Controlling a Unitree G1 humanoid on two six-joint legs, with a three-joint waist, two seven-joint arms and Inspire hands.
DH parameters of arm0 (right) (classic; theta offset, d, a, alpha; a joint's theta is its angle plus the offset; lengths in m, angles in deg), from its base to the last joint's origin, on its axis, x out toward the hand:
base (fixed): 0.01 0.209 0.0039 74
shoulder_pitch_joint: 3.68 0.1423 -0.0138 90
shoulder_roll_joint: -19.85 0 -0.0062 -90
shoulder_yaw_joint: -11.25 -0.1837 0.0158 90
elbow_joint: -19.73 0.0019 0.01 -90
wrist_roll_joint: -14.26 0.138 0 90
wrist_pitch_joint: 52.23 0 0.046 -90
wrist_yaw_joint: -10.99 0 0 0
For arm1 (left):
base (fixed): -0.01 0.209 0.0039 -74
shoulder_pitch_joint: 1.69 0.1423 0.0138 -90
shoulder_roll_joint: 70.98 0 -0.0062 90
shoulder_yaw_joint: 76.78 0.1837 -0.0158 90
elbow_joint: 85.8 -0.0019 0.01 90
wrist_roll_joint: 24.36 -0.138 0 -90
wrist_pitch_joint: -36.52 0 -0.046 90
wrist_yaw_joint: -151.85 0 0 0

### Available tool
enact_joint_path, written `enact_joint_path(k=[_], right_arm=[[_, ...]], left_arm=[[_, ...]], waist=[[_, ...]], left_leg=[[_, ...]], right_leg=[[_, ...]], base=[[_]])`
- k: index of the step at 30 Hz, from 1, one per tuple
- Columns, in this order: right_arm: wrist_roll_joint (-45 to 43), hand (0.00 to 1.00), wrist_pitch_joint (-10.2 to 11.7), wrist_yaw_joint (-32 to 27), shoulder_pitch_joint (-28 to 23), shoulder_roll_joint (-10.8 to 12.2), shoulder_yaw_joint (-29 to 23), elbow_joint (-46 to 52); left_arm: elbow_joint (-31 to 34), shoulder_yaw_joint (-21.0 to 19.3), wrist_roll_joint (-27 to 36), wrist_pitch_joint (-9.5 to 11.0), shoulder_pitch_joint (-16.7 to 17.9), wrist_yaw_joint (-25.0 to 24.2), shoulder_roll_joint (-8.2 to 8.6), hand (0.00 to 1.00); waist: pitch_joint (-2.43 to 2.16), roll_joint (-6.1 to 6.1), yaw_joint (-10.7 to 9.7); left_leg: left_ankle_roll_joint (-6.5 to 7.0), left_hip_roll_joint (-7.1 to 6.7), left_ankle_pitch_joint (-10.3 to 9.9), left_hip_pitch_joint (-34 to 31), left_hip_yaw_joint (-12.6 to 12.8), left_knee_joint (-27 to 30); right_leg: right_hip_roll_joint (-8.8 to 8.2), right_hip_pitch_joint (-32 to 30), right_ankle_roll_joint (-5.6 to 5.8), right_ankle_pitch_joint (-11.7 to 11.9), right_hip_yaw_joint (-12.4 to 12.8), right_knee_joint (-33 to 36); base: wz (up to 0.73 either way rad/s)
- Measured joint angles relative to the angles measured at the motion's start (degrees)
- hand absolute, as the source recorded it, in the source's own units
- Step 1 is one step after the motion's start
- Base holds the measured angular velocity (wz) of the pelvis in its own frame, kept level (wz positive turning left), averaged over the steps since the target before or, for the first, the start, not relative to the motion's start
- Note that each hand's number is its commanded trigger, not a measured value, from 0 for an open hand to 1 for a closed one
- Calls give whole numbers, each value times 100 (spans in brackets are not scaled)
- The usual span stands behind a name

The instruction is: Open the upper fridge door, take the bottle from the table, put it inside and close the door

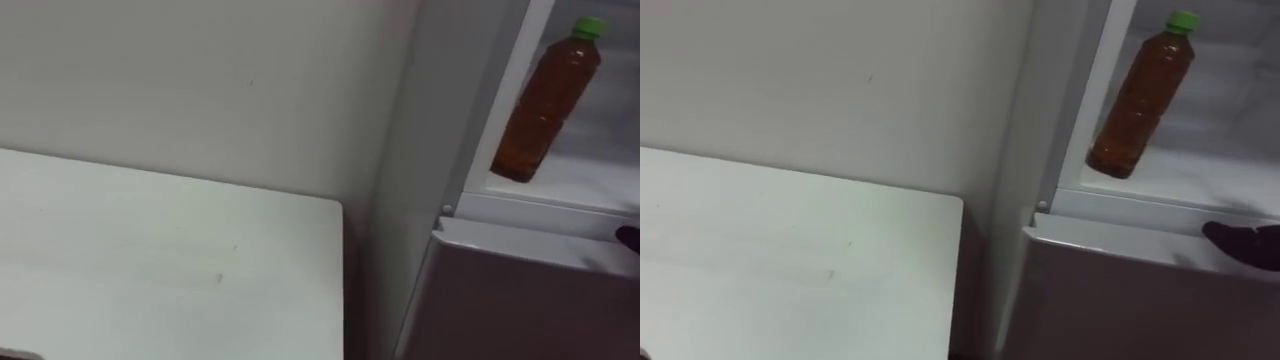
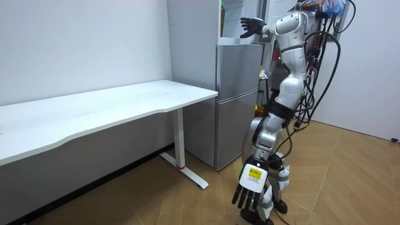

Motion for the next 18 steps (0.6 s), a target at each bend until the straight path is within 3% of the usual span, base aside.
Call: enact_joint_path(k=[4, 11, 16, 18], right_arm=[[346, 0, 215, -449, -108, 337, -187, 283], [1762, 0, 370, -733, -359, 451, -446, 260], [3034, 0, 596, -969, -643, 1146, -1031, 253], [3595, 0, 642, -1048, -796, 1272, -1077, 216]], left_arm=[[-28, 0, 24, 95, -7, 11, 56, 0], [-32, 0, -20, 275, -1, 89, 125, 0], [32, 7, -15, 274, 53, 130, 225, 0], [-29, 7, -11, 293, 74, 152, 283, 0]], waist=[[-1, 61, -90], [-2, 70, -174], [-10, 154, -180], [-1, 211, -187]], left_leg=[[2, 3, 1, -15, 43, -6], [7, 4, 5, 4, 48, -6], [14, 8, -3, 11, 54, 5], [18, 6, -5, 27, 58, 1]], right_leg=[[-9, -14, 0, 0, -23, 21], [-6, -12, 0, 0, 2, 58], [-12, -45, 0, 0, -2, 57], [-15, -23, 0, 0, -4, 59]], base=[[-8], [0], [0], [-3]])
